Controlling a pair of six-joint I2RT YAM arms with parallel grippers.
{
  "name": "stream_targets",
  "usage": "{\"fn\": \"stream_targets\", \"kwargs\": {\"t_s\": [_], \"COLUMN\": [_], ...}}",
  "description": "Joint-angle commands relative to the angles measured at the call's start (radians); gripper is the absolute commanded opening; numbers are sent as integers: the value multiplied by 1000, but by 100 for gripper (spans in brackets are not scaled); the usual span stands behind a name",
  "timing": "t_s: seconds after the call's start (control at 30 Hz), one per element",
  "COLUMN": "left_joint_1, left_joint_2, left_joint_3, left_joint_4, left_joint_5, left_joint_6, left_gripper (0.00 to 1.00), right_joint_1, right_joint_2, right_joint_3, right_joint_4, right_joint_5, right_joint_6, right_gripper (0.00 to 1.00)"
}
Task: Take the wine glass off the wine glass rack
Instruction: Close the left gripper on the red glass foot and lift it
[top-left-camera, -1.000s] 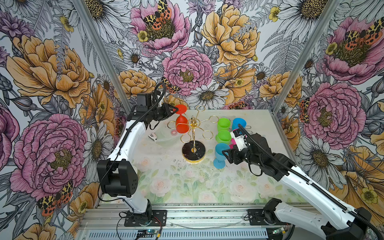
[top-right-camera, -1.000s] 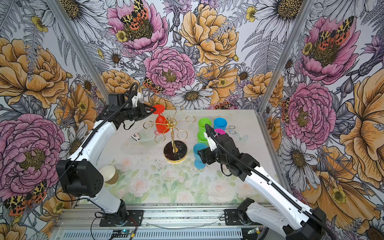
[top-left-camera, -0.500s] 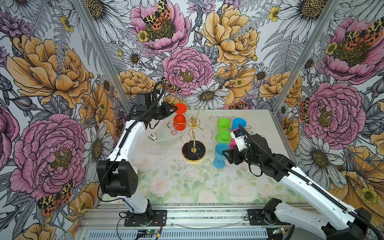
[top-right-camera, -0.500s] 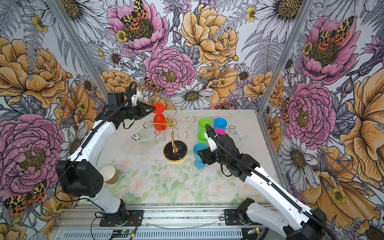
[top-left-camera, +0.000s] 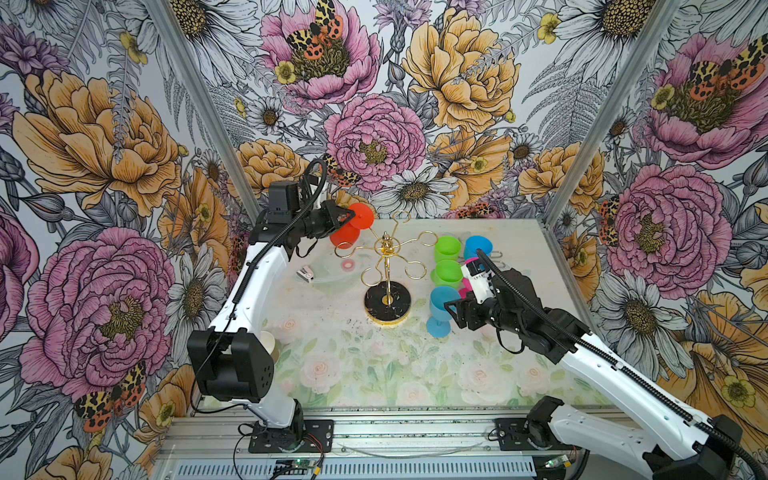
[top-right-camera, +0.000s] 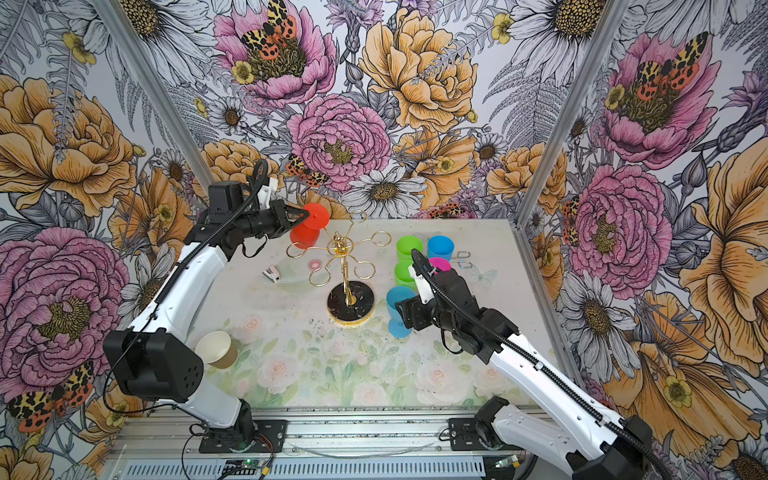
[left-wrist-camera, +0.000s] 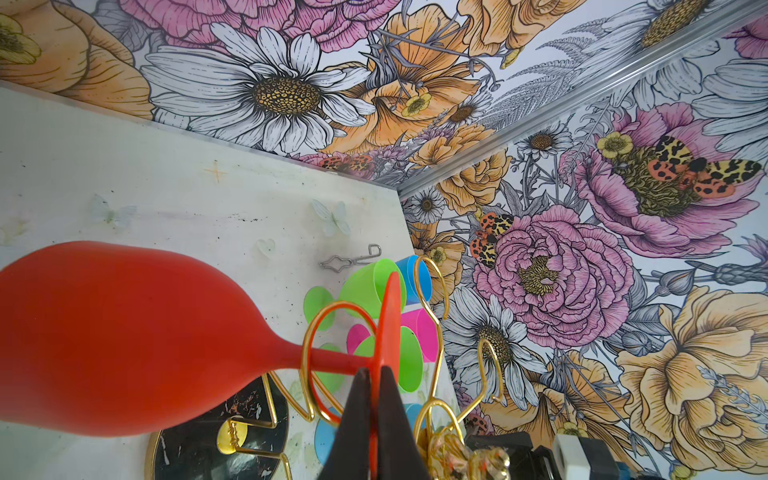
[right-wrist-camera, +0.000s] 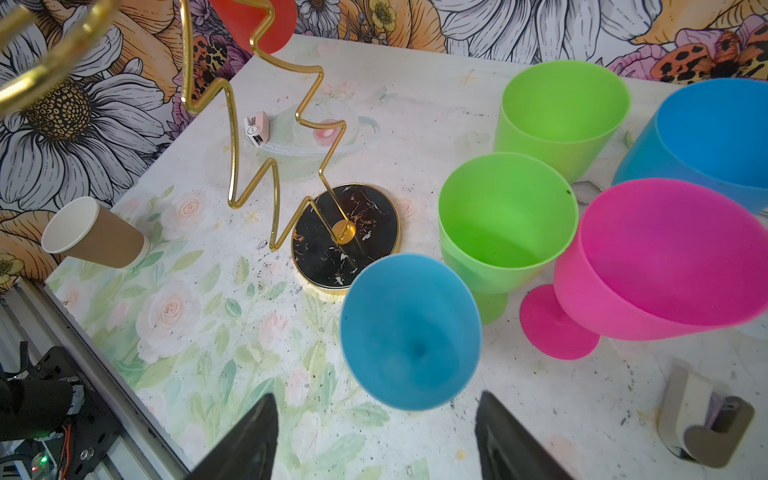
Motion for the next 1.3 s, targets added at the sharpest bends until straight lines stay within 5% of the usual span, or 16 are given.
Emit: {"fn": "stream_targets", "kwargs": {"t_s": [0.0, 1.27], "left_joint_1": [-4, -74], "left_joint_2": [-47, 1], "left_joint_3": [-21, 30], "left_joint_4": [-17, -15], "left_joint_5": [12, 88], "left_joint_6": [-5, -57], "left_gripper": [2, 0], "right_joint_1": [7, 7], "right_joint_2": [-17, -58], "right_joint_3": [-3, -30], "right_joint_4": [30, 35], "right_joint_5": [9, 23], "right_joint_6": [11, 33], "right_gripper": [76, 76]}}
